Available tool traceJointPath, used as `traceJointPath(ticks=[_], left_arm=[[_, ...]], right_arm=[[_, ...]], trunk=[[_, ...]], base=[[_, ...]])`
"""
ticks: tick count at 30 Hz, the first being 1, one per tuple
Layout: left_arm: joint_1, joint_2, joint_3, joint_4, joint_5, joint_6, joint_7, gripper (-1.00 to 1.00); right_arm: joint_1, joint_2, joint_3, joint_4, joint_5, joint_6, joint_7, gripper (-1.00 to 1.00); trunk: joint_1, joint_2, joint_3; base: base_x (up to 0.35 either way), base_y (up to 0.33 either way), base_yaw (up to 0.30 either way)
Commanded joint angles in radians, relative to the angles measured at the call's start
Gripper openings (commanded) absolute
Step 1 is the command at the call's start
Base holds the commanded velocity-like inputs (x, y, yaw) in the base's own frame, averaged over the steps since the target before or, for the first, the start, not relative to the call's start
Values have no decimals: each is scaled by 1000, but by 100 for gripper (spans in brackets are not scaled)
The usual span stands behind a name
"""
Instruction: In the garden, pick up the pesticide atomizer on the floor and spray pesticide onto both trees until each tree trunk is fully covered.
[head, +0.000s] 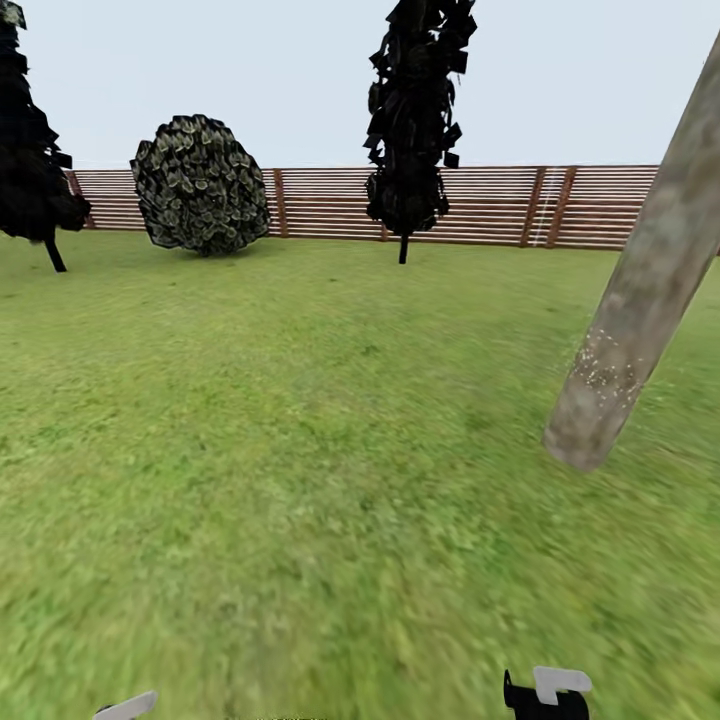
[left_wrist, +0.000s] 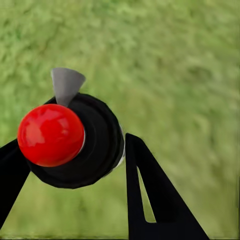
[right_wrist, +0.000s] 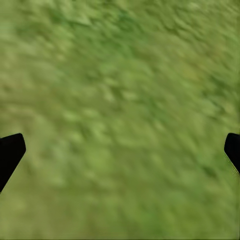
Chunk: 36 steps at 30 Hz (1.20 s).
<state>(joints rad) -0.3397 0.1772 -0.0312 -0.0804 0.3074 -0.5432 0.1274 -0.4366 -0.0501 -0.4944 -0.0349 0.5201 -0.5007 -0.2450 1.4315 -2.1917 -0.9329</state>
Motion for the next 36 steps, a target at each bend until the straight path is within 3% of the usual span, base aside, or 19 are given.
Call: traceJointPath(ticks=[1,13,36], left_arm=[[-1,0,-4,1,1,-3,5,-100],[-1,0,-4,1,2,-2,5,-100],[-1,-2,-6,1,4,-1,5,-100]], right_arm=[[-1,0,-6,1,11,-2,-5,100],[-1,0,-6,2,11,-2,-5,100],[-1,0,-6,2,11,-2,-5,100]], trunk=[[0,0,-1],[0,0,-1],[0,0,-1]], base=[[0,-272,284],[-93,-253,284],[-36,-6,284]])
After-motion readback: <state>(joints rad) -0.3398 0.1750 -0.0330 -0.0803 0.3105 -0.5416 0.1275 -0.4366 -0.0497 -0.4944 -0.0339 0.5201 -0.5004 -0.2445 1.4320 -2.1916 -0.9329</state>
